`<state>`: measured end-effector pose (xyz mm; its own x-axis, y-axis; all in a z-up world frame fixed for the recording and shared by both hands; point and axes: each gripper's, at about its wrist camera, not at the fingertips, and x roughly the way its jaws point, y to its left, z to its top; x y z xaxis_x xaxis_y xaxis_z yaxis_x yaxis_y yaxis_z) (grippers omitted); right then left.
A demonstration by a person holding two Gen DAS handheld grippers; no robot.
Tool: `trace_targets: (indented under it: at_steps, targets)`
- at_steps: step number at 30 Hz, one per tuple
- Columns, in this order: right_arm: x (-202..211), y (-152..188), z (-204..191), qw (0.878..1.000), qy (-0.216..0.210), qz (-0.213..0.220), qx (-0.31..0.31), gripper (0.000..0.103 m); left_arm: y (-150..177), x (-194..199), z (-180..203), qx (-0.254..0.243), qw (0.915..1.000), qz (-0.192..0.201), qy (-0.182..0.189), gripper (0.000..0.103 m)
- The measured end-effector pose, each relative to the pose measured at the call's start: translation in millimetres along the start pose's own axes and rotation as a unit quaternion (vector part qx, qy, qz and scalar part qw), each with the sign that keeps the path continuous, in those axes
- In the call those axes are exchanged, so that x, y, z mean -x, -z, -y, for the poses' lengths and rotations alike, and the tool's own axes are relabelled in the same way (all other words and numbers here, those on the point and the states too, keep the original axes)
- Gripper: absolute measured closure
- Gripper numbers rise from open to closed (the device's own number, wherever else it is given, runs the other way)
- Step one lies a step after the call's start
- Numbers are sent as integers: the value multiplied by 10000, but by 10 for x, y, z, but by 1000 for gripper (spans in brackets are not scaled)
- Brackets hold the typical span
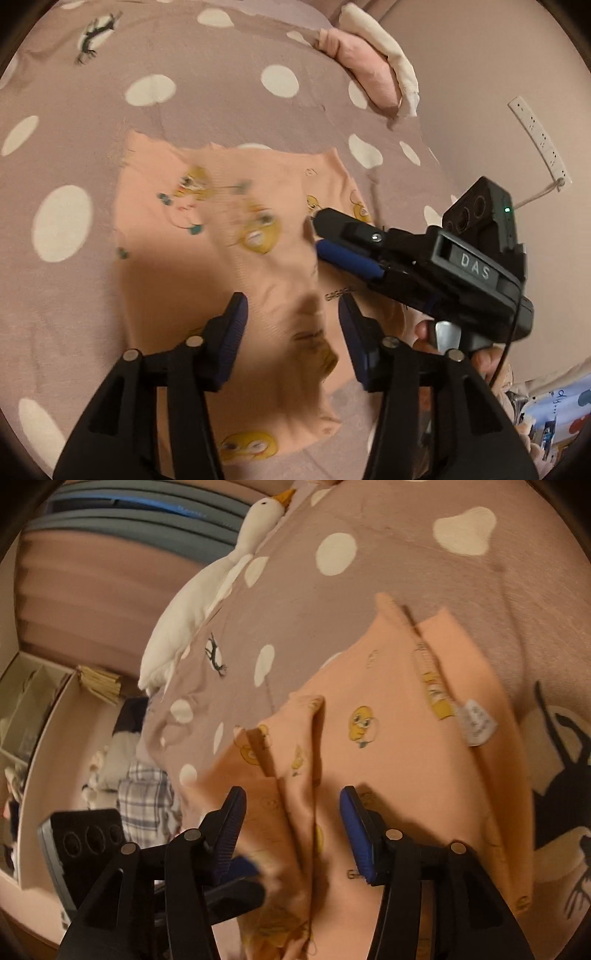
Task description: Fold small clothes
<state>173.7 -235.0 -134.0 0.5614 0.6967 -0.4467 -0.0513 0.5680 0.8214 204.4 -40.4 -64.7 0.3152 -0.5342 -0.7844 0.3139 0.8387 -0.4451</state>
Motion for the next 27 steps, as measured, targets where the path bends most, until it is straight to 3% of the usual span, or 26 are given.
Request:
trace_targets:
  at_steps: [3, 10, 16, 23, 25, 26, 27]
  targets:
    - [-86, -32, -27, 9999, -2, -144, -11, 49, 120, 204, -191, 349, 9990, 248, 124, 45]
    - [-288, -39, -204, 9968, 429, -436, 517, 48, 504, 464, -580, 668, 9967, 414, -208, 44]
    - [-555, 14, -428, 9844, 959, -695, 1301, 48, 755, 595, -794, 992, 9938, 490, -145, 44]
    - [-750, -66, -454, 9827, 804, -679, 1523, 49, 839, 591, -842, 1196, 9916, 485, 23, 44]
    - [-735, -41, -478, 9803, 901, -588, 1657, 69, 855, 587, -849, 1230, 9913, 465, 22, 44]
    - [-741, -27, -479, 9786, 1014, -545, 1706, 84, 860, 587, -847, 1242, 9912, 461, 26, 44]
    - [-739, -19, -493, 9780, 1026, -527, 1737, 90, 849, 581, -851, 1248, 9911, 454, 34, 44]
